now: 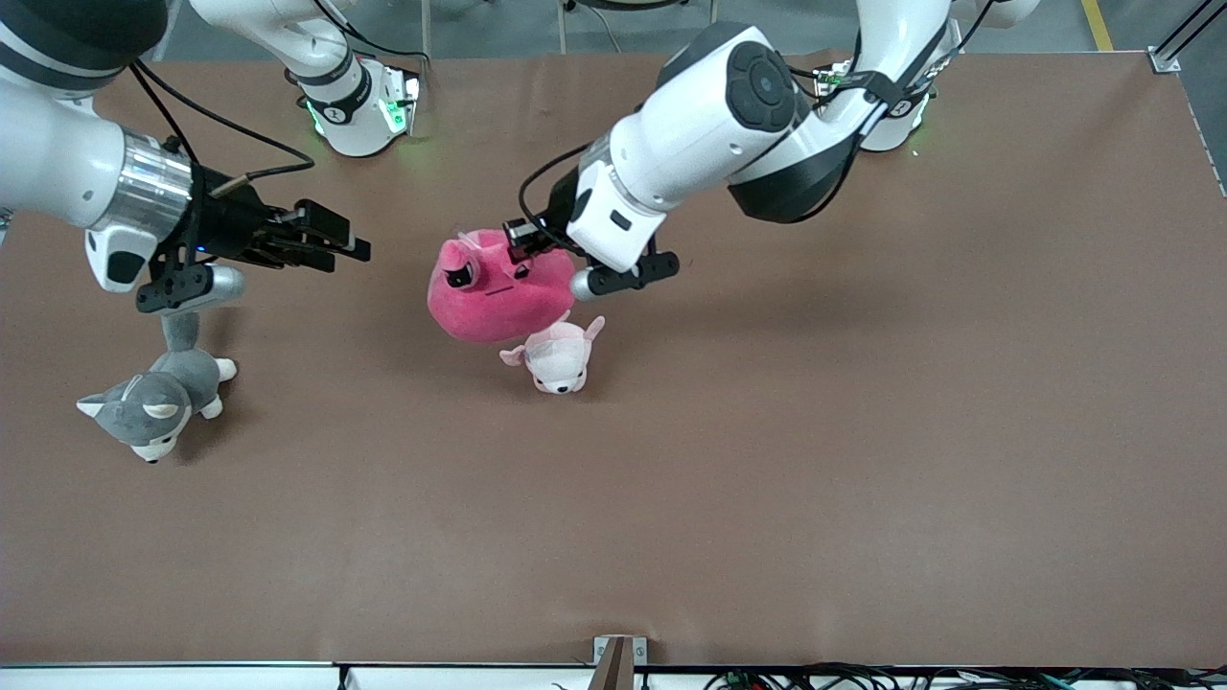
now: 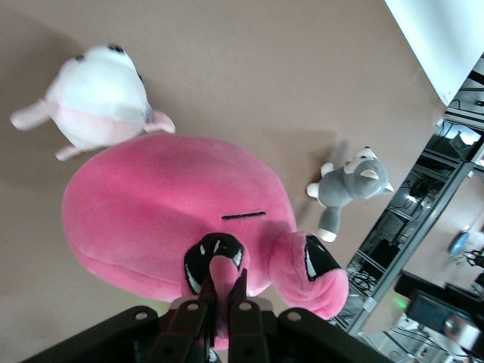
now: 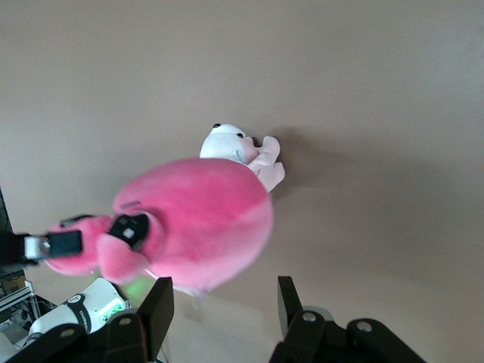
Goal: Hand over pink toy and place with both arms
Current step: 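Grasp the pink plush with the right gripper beside the left gripper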
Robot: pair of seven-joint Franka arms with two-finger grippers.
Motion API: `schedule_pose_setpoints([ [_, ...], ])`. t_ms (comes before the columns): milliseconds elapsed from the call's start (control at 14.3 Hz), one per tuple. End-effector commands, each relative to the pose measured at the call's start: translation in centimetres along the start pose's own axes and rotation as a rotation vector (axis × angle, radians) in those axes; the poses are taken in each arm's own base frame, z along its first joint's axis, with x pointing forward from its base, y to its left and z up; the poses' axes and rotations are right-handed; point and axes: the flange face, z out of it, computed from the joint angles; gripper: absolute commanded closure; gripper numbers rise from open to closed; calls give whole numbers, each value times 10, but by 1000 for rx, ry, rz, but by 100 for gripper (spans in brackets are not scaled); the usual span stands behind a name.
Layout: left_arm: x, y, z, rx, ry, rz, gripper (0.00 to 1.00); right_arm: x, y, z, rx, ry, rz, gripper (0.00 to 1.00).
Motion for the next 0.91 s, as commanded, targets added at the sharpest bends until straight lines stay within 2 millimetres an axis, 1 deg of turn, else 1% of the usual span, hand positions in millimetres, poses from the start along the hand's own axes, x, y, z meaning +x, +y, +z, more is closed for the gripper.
schedule_pose_setpoints([
  [0,-13,12,8,-50,-21,-23,100,5,-10,6,26,-13,8,36],
  [70,-18,15,11,-69,-18,-23,100,5,-11,8,25,-16,20,36],
  [140,-21,14,19,-72,-21,-25,100,5,-11,8,25,-16,38,36],
  [210,-21,14,21,-71,-22,-23,100,4,-15,10,24,-20,45,36],
  [421,-21,14,21,-71,-22,-23,100,0,-24,20,15,-44,32,36],
  [561,-21,15,21,-74,-24,-21,100,0,-24,28,10,-62,46,36],
  [771,-22,16,21,-81,-21,-21,100,-4,-36,36,-3,-72,58,36],
  [841,-22,16,21,-81,-21,-21,100,-3,-35,39,-4,-76,61,36],
])
